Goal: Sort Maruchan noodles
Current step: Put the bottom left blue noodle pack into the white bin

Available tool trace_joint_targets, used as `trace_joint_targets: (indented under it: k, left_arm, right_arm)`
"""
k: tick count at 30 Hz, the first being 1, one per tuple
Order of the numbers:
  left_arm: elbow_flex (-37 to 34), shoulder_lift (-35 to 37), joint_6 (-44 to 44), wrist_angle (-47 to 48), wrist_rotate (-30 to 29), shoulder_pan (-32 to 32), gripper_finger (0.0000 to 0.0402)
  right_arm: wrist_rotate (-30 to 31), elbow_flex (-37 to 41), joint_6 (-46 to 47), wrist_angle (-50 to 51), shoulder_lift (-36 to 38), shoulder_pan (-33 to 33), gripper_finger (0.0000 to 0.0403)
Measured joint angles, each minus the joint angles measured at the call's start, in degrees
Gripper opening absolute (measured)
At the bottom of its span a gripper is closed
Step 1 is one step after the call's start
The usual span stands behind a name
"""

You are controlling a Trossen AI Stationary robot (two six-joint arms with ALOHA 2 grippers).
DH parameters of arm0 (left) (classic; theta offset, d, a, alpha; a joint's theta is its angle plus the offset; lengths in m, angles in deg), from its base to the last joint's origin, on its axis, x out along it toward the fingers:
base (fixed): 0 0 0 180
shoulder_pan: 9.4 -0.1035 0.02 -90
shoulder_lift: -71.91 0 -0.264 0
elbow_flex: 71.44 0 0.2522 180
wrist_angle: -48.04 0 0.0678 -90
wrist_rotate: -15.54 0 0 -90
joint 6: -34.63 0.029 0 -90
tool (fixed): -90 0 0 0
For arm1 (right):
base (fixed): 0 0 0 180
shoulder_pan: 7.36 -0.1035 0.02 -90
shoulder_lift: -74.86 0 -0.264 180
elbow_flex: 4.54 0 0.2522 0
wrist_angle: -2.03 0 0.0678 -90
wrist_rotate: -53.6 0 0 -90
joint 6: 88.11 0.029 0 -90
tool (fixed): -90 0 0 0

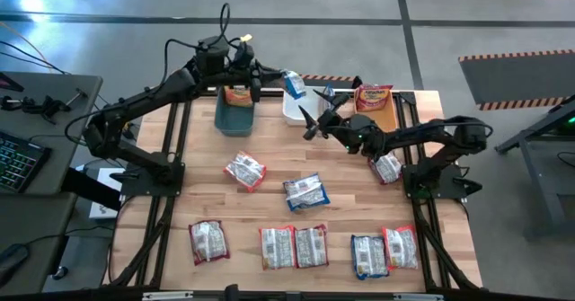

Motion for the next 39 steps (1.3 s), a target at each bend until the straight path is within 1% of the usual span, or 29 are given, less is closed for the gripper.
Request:
trace_joint_targets:
  k: [3,8,14,17,21,32,35,39]
  left_arm:
    - [0.0,-0.3,-0.1,-1.4,2.4,0.1,0.0000]
    - [0.0,-1.0,-0.1,-2.5,2.7,0.1,0.0000]
    - [0.0,-1.1,0.3,-2.9,2.7,0.1,0.0000]
    - [0.0,-1.1,0.5,-4.1,2.7,0.1,0.0000]
    - [0.0,-1.1,1.0,-4.8,2.7,0.1,0.0000]
    - [0.0,-1.1,1.1,-6.9,2.7,0.1,0.0000]
    - [0.0,-1.1,1.5,-7.3,2.6,0.1,0.0000]
    - [0.0,-1.1,2.1,-7.4,1.6,0.1,0.0000]
  right_arm:
    - [0.1,-1.9,-1.7,-2.8,-2.5,0.8,0.0299]
    - [-2.3,-5.8,-1.9,-2.9,-5.3,1.7,0.0299]
    - [-3.4,-8.5,-1.8,-2.8,-6.0,2.2,0.0298]
    - [-3.9,-9.3,-1.3,-2.9,-6.0,2.2,0.0292]
    - [-3.9,-9.5,-1.3,-2.8,-6.0,2.2,0.0264]
    - [-4.1,-9.5,-0.4,-1.5,-6.0,2.2,0.0140]
    - [-4.1,-9.5,-0.4,-1.3,-6.0,2.2,0.0120]
    - [-4.1,-9.5,-0.4,-1.3,-6.0,2.2,0.0102]
